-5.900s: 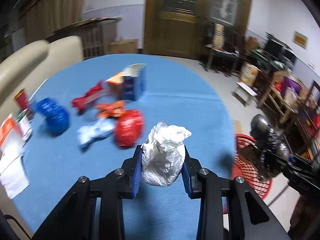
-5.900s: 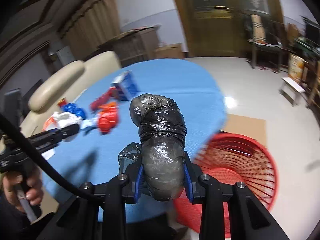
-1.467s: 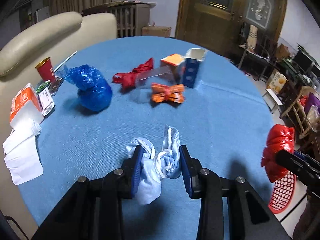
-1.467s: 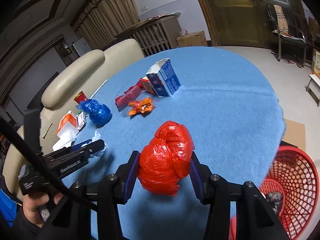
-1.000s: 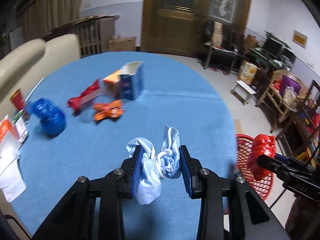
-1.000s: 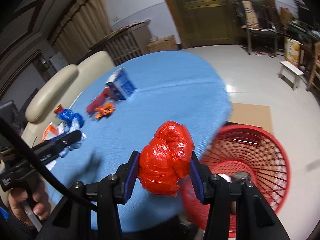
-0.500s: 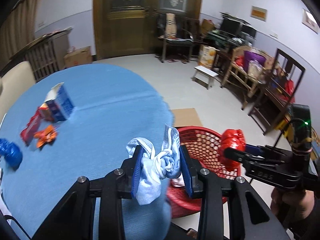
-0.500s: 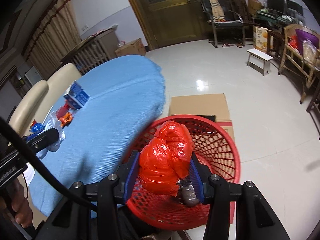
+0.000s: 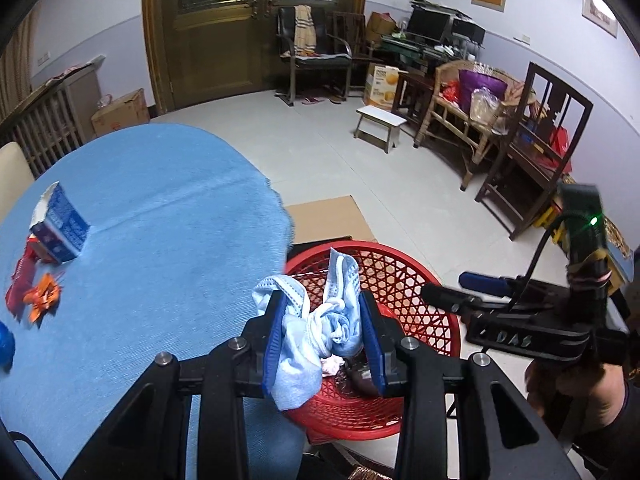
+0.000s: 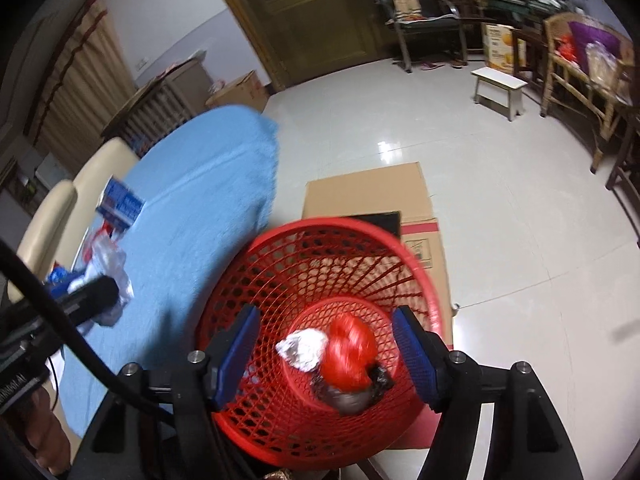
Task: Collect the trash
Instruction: 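Carry both items over the red wastebasket and open both grippers to drop them, then move both empty grippers back over the table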
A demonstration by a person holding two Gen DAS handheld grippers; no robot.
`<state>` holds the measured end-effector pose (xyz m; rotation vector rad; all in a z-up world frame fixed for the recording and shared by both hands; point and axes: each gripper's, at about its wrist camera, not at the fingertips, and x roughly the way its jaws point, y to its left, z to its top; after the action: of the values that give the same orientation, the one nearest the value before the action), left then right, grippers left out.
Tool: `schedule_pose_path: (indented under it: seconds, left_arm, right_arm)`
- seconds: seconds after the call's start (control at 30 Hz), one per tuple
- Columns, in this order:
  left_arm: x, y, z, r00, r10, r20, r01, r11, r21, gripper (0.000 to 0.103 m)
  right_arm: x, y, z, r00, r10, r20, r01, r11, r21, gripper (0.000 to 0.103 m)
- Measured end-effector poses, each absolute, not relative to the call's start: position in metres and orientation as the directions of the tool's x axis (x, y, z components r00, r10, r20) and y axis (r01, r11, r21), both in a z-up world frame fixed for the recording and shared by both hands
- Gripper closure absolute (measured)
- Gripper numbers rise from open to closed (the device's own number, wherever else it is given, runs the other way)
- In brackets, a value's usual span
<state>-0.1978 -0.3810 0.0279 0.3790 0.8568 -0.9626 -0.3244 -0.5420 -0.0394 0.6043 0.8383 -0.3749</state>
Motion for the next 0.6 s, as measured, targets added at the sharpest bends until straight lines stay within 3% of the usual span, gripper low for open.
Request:
schedule_pose_path:
  seconds: [0.17, 0.23, 0.27, 0.3, 0.6]
  left_arm:
    - [-0.200, -0.398, 0.019, 0.252, -0.551, -0.795, 0.851, 0.517, -0.089, 0.059]
    - [-0.199, -0.405, 0.016, 0.248, -0.547, -0.800, 0.854, 0.514, -0.086, 0.046]
    - [-0.198, -0.408, 0.014, 0.257, -0.540, -0.801, 0.851, 0.520, -0.077, 0.030]
    - [-0.197, -0.409, 0.014, 0.269, -0.533, -0.802, 0.847, 0.528, -0.067, 0.023]
    - [-0.172, -0.367, 0.028, 0.328, -0.527, -0.784, 0.788, 0.610, -0.081, 0.023]
  right_arm:
    - [-0.339, -0.559, -0.033, 0.637, -0.106, -0.764, 0.559, 0.746, 0.363, 0.031]
    - [-0.345, -0.565, -0.030, 0.645, -0.119, -0.755, 0.570, 0.733, 0.372, 0.031]
    - [-0.346, -0.568, -0.029, 0.647, -0.121, -0.753, 0.572, 0.729, 0.375, 0.031]
    - [-0.347, -0.570, -0.028, 0.650, -0.125, -0.749, 0.577, 0.724, 0.379, 0.031]
    - [-0.337, -0.567, -0.018, 0.668, -0.125, -0.733, 0.557, 0.737, 0.382, 0.031]
